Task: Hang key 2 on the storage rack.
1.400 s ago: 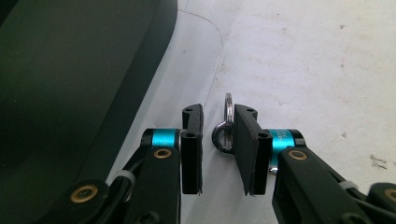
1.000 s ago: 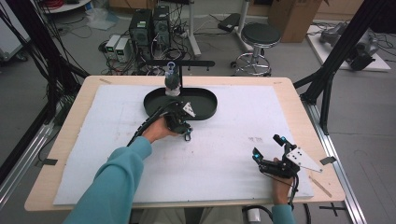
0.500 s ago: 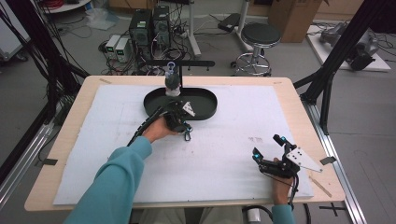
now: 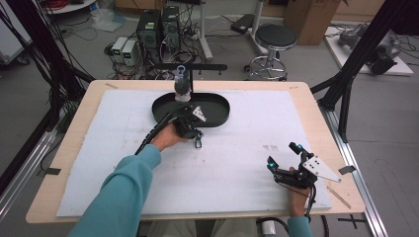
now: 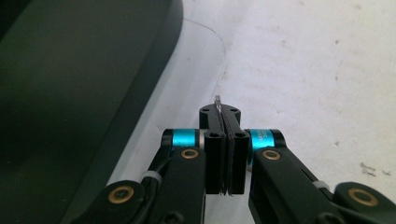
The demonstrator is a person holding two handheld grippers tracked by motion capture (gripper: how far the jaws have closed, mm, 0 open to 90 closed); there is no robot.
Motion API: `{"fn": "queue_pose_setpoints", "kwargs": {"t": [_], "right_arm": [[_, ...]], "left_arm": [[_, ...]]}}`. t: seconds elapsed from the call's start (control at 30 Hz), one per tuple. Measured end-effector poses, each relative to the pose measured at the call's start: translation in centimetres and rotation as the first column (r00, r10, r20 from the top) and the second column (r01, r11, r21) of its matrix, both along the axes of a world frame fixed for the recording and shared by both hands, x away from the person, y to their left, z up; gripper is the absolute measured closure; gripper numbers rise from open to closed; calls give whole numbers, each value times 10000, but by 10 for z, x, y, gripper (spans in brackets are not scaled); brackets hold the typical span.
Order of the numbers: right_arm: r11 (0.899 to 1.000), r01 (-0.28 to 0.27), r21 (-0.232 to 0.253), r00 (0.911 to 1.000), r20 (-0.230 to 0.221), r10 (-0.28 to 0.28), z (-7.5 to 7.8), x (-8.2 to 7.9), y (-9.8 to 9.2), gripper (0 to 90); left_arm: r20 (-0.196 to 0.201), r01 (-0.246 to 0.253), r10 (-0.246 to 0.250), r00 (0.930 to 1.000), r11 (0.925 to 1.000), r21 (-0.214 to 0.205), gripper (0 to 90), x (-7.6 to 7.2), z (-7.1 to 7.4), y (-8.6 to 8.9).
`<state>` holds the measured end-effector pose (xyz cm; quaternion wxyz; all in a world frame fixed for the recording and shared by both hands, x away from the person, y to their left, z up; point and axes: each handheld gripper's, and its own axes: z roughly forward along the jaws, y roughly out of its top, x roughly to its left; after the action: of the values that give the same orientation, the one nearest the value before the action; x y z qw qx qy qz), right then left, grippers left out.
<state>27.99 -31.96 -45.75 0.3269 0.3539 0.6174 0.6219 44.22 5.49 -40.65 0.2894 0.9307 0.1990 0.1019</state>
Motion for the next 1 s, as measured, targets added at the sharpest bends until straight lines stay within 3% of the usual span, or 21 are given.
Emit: {"fn": "queue_pose_setpoints", "kwargs": {"t": [0.27, 0.47, 0.67, 0.8, 0.87, 1.0], "right_arm": [[10000, -6, -34, 10000, -4, 6, 0, 0, 0, 18], [10000, 0, -61, 10000, 15, 0, 0, 0, 0, 18], [10000, -8, -35, 10000, -2, 8, 0, 0, 0, 18], [10000, 1, -54, 10000, 8, -1, 0, 0, 0, 18], [10000, 3, -59, 10000, 12, -3, 0, 0, 0, 18], [10000, 3, -52, 10000, 13, -3, 0, 0, 0, 18]], "left_arm": [[3, -45, 45, 10000, 9973, -726, 884, 1, 17, 16], [122, -74, 96, 9999, 9857, -1685, 884, 2, 33, 32], [431, -224, 341, 9985, 9684, -2486, 885, 2, 47, 50], [673, -388, 597, 9959, 9603, -2764, 885, 1, 58, 64], [668, -553, 787, 9947, 9526, -2992, 885, 1, 63, 72], [828, -751, 1050, 9910, 9496, -3044, 885, 1, 73, 88]]}}
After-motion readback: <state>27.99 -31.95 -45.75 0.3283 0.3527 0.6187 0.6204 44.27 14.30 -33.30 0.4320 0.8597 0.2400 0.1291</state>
